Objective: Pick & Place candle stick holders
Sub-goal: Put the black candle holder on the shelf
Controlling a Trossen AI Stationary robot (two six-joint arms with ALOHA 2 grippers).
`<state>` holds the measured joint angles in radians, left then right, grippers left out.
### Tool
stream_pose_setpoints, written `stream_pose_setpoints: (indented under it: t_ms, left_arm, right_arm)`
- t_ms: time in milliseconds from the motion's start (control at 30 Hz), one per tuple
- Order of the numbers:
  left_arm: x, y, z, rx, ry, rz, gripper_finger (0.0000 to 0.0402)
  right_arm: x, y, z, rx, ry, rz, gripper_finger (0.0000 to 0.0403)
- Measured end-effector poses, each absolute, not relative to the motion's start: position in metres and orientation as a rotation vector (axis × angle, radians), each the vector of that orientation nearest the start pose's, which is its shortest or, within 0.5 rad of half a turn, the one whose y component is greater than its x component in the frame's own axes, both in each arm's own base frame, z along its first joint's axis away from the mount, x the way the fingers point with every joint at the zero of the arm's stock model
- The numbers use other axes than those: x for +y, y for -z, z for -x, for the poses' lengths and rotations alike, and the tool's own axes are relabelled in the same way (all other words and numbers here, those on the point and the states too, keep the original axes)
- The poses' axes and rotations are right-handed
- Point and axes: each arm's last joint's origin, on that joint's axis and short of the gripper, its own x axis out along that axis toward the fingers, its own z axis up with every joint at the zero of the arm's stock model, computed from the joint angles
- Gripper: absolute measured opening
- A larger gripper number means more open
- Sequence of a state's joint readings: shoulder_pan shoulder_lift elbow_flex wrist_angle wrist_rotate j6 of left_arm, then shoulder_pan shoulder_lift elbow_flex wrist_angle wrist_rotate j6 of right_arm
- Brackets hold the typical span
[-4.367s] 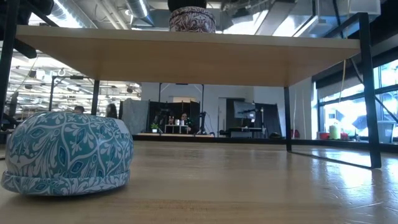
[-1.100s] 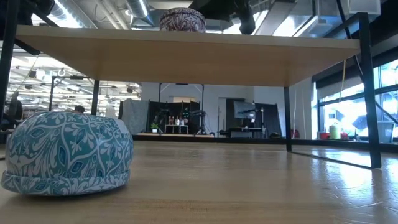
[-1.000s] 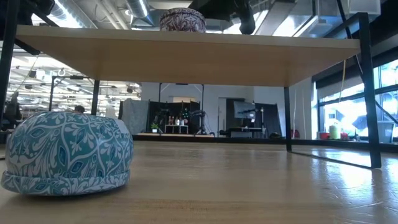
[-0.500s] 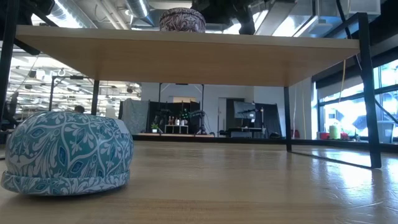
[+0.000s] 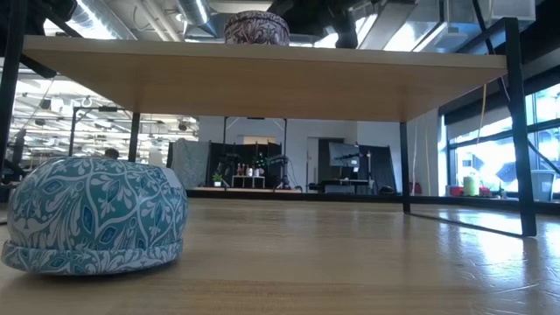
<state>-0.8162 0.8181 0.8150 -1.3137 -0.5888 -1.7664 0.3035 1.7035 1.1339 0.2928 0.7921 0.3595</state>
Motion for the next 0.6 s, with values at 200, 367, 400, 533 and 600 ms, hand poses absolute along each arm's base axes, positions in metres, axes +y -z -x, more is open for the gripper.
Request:
stream_pose_setpoints:
  t_ms: [200,367,400,533,600]
  left_arm:
    - [-0.0675,-0.2666,-0.0856,0.783,-0.651,0.763,0.0001]
    - [-0.0675,-0.2666,-0.0856,0.782,-0.651,0.763,0.0001]
    - [-0.0675,-0.2666,-0.0856,0.782,-0.651,0.763,0.0001]
    - [-0.0675,-0.2666,-0.0856,0.782,-0.651,0.762,0.0001]
    - [-0.0674,-0.2667,-0.0856,0.777,-0.652,0.761,0.0001]
  right_arm:
    - [0.0941,-0.2596,-0.3675,0.151,0.499,-0.208,0.0048]
    - [0.0945,-0.2595,-0.3677,0.156,0.484,-0.208,0.0061]
    - [0.0946,-0.2595,-0.3677,0.156,0.483,-0.208,0.0066]
    - [0.0949,-0.2595,-0.3677,0.158,0.479,-0.205,0.0098]
    - [0.0949,-0.2595,-0.3677,0.158,0.479,-0.205,0.0118]
